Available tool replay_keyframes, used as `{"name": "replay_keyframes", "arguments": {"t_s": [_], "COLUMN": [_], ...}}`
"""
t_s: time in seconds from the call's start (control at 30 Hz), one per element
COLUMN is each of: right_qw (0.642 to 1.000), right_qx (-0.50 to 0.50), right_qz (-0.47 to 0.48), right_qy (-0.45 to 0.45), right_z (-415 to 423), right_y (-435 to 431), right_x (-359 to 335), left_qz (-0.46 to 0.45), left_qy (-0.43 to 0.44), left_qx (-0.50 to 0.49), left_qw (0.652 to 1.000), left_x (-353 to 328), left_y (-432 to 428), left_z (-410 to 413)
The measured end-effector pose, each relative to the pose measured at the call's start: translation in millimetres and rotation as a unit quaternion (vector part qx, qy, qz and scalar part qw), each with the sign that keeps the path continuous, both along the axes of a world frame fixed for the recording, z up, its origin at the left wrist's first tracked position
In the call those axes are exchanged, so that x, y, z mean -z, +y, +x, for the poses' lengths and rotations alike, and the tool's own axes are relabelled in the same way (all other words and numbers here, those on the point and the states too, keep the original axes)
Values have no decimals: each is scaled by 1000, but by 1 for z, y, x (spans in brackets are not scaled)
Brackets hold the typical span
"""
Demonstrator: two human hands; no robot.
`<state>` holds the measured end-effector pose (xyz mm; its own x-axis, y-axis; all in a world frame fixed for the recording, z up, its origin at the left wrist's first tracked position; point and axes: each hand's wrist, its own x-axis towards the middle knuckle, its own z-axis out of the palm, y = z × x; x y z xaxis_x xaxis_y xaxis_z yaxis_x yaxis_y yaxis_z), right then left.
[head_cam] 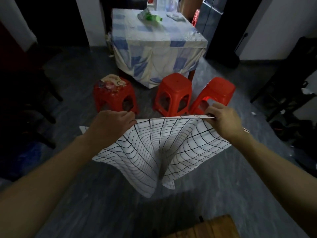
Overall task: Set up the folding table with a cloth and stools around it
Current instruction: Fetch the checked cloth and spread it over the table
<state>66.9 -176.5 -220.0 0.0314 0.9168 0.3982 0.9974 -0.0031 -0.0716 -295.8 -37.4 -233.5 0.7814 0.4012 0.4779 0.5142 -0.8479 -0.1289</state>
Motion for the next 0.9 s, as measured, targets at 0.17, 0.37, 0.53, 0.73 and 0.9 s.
{"name": "replay_keyframes", "arguments": {"t_s": [0.17,0.37,0.53,0.73,0.9], "right_qw": [996,987,983,978,981], "right_qx": [-68,-118,-139,-196,-184], "right_qz": [8,20,12,0,-27], "right_qy": [-63,-111,-122,-76,-60], "right_z": [18,49,67,68,69], "right_y": [-19,-79,-177,-325,-421], "right_x": [-26,-57,-58,-43,-13], "left_qz": [12,34,26,-14,-31], "left_qy": [-8,35,33,45,56], "left_qx": [20,30,32,42,37], "left_qw": [1000,998,999,998,997], "left_x": [-16,-32,-47,-39,-10], "left_y": [-27,-91,-193,-359,-463], "left_z": [8,25,41,39,33]}}
